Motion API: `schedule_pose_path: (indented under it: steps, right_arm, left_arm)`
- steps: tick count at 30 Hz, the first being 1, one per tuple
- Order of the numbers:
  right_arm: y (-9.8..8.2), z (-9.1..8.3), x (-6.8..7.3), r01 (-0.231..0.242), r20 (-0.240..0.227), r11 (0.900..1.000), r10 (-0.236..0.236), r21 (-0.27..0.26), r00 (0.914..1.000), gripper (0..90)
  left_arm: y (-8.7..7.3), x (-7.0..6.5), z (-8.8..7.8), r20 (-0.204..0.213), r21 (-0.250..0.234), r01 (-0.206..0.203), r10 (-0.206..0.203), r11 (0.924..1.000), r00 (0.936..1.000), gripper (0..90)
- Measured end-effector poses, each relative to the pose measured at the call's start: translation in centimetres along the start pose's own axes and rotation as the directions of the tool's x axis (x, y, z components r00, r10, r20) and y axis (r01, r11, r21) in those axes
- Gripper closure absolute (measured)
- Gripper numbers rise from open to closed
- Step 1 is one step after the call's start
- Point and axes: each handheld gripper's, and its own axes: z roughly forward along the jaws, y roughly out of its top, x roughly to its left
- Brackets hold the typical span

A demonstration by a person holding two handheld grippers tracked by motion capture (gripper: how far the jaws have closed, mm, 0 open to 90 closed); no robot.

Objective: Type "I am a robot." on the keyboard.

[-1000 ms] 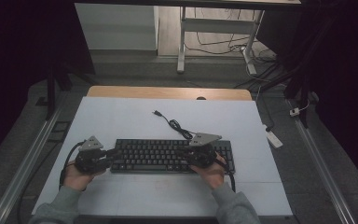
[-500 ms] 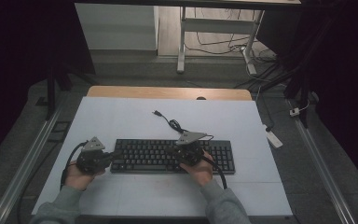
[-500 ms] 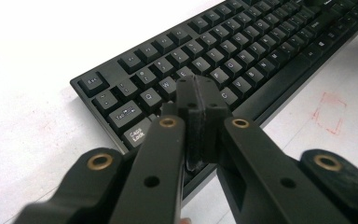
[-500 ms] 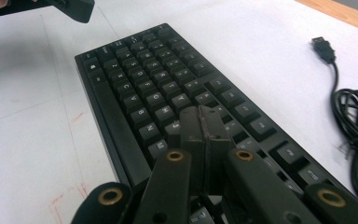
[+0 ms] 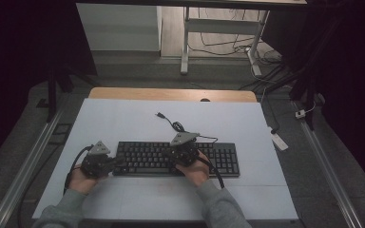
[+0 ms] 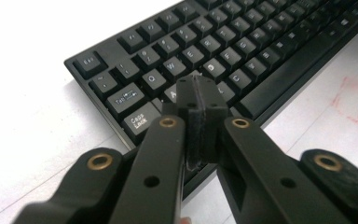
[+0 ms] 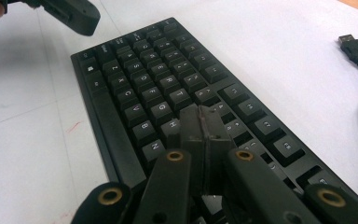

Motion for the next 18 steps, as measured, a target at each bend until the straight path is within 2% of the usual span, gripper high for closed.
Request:
schedule_pose_path:
  steps: [10, 18]
  right_arm:
    - [-0.4, 1.1, -0.5, -0.023, 0.006, 0.999, 0.023, 0.028, 0.9997, 89.4]
    - [-0.5, 1.6, -0.8, -0.033, 0.013, 0.999, 0.033, 0.029, 0.9994, 89.5]
  left_arm:
    - [-0.2, 0.1, 0.8, -0.006, 0.027, -0.003, 0.003, 0.9996, 1.0, 89.0]
    - [-0.4, 0.4, 1.2, -0.014, 0.037, 0.006, -0.005, 0.9993, 0.9999, 88.9]
